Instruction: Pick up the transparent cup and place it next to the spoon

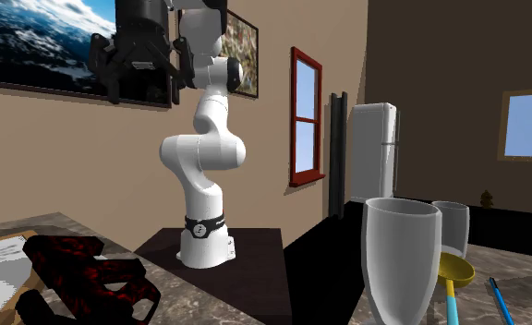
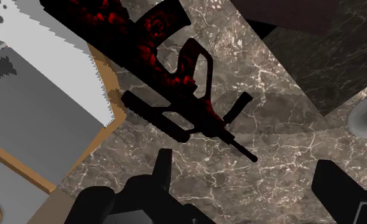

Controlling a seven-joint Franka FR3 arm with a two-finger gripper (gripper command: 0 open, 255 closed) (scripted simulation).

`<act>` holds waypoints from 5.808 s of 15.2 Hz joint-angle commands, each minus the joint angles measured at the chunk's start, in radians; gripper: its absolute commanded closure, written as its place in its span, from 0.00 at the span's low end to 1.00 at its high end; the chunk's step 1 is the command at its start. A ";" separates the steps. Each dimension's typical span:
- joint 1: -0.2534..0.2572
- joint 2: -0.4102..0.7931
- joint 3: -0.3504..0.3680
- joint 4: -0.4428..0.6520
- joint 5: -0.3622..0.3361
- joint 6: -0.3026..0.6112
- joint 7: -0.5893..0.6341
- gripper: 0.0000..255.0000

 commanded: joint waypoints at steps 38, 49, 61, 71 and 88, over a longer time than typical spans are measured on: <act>0.093 0.735 0.623 0.202 0.057 0.424 0.872 0.00; 0.093 0.735 0.623 0.202 0.057 0.424 0.872 1.00; 0.091 0.698 0.616 0.251 0.077 0.342 0.858 1.00; 0.088 0.657 0.604 0.350 0.094 0.208 0.847 1.00; 0.082 0.645 0.592 0.568 0.093 -0.021 0.851 1.00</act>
